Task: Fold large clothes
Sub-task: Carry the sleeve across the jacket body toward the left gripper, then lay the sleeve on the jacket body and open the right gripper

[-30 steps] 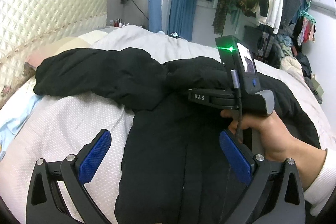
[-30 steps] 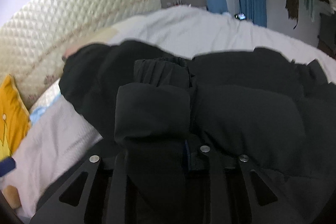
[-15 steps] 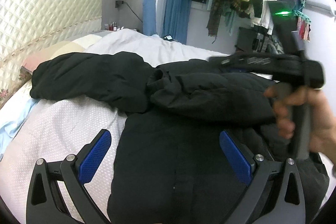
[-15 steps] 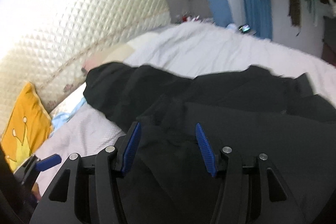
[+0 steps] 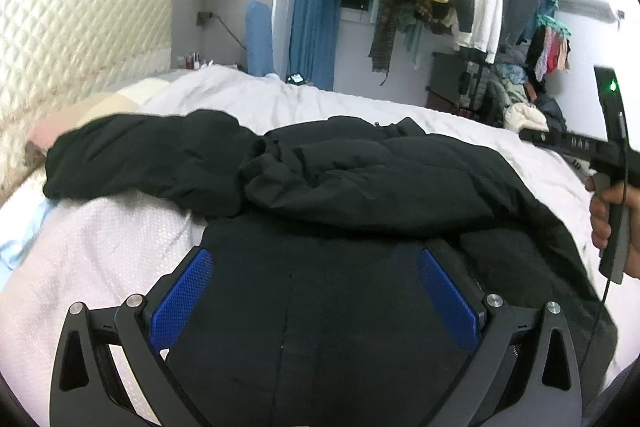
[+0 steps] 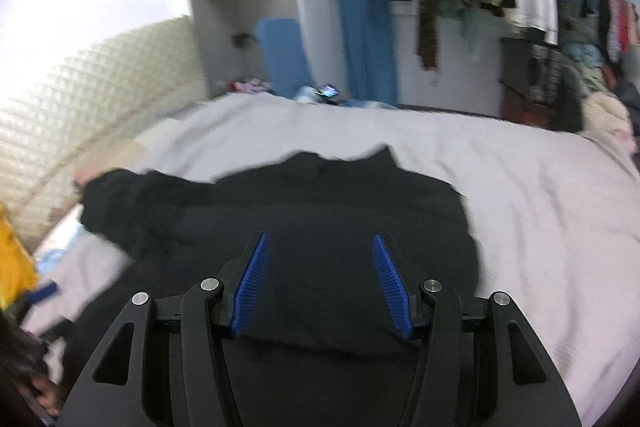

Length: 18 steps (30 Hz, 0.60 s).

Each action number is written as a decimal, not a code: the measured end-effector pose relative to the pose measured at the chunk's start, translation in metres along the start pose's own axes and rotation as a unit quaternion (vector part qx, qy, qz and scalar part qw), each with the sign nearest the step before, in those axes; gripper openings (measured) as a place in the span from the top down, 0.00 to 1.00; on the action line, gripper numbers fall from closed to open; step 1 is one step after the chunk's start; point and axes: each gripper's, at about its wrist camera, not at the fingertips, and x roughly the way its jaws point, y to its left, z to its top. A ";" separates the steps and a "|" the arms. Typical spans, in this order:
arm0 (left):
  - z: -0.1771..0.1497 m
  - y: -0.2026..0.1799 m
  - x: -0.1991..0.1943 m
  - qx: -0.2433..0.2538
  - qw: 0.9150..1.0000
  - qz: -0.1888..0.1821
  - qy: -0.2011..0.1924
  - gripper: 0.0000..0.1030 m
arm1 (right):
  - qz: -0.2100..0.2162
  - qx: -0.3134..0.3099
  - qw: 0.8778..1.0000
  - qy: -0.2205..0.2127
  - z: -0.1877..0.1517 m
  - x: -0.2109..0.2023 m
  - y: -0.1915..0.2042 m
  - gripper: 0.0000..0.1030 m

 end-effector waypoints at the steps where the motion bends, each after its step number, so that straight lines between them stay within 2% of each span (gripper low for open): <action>1: -0.001 -0.004 -0.001 0.007 1.000 0.003 -0.002 0.00 | -0.005 0.003 1.000 0.006 -0.006 0.001 -0.007 0.49; 6: -0.007 -0.028 -0.007 0.034 0.999 0.006 -0.010 0.00 | -0.035 0.023 0.998 0.046 -0.034 0.014 -0.040 0.49; 12: -0.008 -0.035 -0.006 0.028 1.000 0.008 -0.010 0.00 | -0.068 0.035 0.993 0.095 -0.053 0.036 -0.059 0.49; 18: -0.007 -0.034 0.001 0.021 1.000 0.016 -0.001 0.00 | -0.072 0.018 0.991 0.110 -0.067 0.053 -0.067 0.49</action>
